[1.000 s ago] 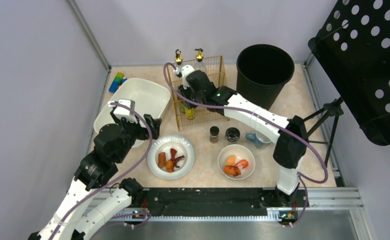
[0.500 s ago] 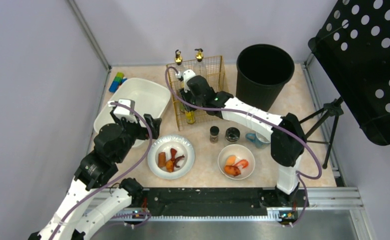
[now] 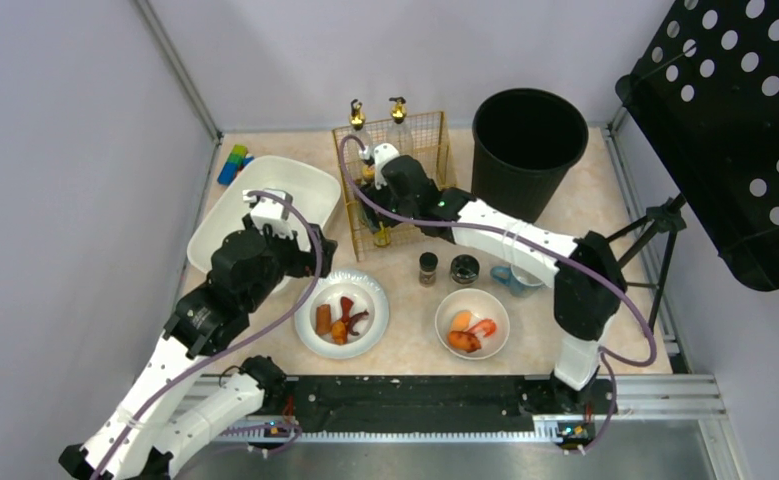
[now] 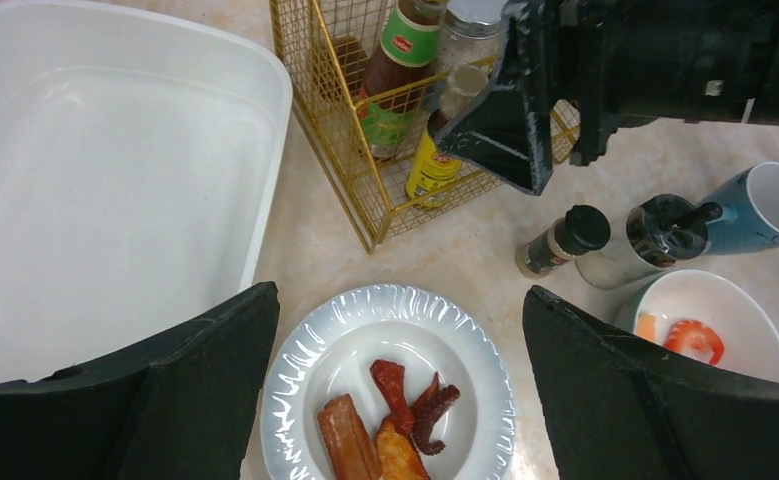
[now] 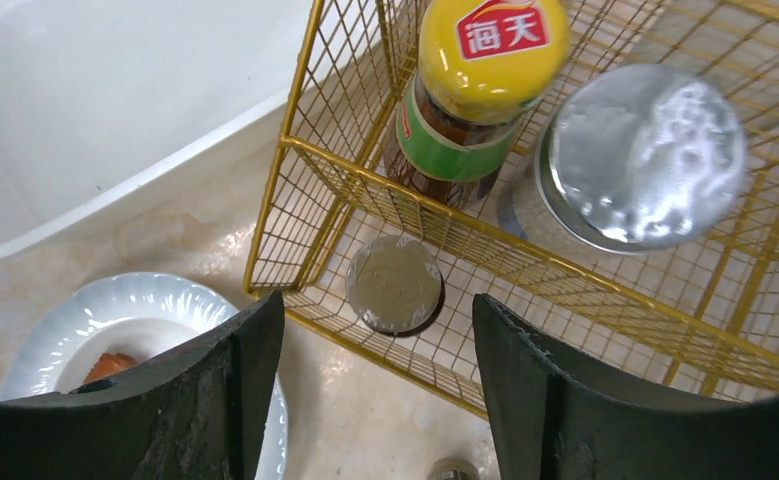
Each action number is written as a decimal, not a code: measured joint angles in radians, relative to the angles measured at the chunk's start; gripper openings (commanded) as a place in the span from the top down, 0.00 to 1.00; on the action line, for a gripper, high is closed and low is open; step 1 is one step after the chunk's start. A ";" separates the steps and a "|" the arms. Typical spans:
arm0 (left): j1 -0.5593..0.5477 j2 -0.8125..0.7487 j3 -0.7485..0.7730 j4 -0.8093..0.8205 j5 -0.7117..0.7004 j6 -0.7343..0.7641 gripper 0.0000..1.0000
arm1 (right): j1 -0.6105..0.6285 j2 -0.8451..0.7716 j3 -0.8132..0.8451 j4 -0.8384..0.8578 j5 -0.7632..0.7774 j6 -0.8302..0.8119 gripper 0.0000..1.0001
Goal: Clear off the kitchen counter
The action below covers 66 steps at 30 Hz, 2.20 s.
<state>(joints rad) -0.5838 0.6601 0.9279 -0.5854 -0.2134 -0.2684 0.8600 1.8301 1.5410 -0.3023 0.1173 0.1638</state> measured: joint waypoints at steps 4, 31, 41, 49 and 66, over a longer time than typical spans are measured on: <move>0.000 0.032 0.034 -0.023 0.033 -0.026 0.04 | 0.000 -0.098 -0.035 -0.004 0.003 0.005 0.29; -0.244 0.694 0.231 -0.019 0.110 -0.283 0.06 | 0.000 -0.806 -0.579 -0.219 0.232 0.136 0.36; -0.246 0.894 0.370 -0.037 0.101 -0.306 0.01 | -0.002 -0.758 -0.666 -0.213 0.249 0.187 0.50; -0.246 1.003 0.435 -0.047 0.121 -0.309 0.01 | -0.014 -0.724 -0.684 -0.181 0.248 0.201 0.60; -0.246 1.093 0.468 -0.050 0.164 -0.309 0.01 | -0.051 -0.684 -0.717 -0.092 0.237 0.205 1.00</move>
<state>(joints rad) -0.8295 1.7535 1.3960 -0.6353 -0.0498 -0.5770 0.8085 1.1461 0.8238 -0.3943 0.3542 0.3691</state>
